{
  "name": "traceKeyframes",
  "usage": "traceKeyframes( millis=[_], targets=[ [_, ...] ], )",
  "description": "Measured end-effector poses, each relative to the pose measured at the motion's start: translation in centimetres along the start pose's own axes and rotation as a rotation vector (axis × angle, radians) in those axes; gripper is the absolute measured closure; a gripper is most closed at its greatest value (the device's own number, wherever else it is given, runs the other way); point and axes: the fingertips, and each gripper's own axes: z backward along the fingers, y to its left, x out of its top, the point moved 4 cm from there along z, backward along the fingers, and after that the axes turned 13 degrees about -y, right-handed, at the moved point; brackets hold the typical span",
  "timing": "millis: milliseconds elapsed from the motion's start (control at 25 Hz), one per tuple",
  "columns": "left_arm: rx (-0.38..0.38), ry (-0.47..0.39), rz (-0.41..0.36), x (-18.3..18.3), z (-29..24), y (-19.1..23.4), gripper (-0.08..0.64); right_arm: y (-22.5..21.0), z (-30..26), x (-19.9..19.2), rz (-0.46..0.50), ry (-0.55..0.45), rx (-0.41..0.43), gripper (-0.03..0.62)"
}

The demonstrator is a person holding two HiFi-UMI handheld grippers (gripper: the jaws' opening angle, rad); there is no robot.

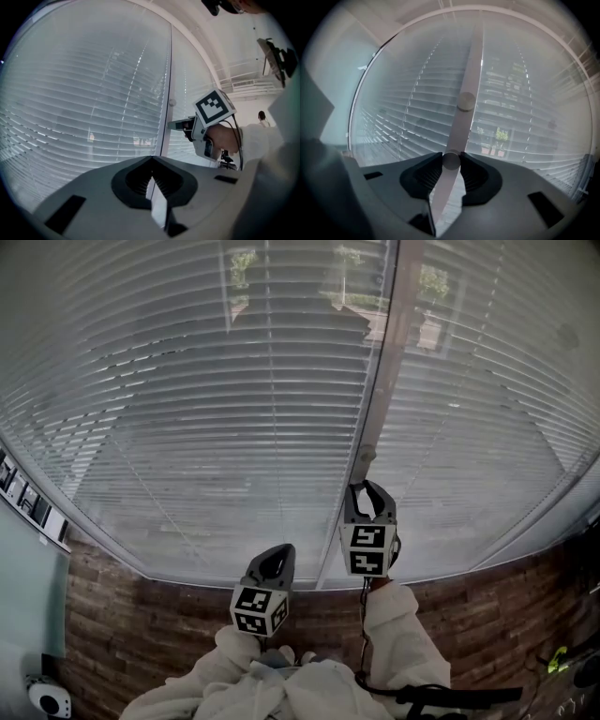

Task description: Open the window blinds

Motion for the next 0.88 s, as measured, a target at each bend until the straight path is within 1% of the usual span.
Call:
traceKeyframes(
  millis=[120,240,680,880],
  targets=[
    [0.000,0.002,0.000,0.0,0.2,0.1,0.557,-0.2,0.1,-0.3,-0.084,0.002,-0.014,0.462],
    [-0.003,0.006,0.001,-0.1,0.1,0.1,0.557,-0.5,0.1,-0.5,-0.190,-0.008,-0.029,0.462],
    [-0.021,0.022,-0.002,-0.5,-0.6,-0.6,0.557,-1.1,0.2,-0.9,-0.599,-0.097,-0.116,0.463],
    [-0.028,0.027,-0.011,-0.6,-0.8,-0.9,0.557,-1.2,0.3,-1.2,-0.715,-0.119,-0.134,0.463]
  ],
)
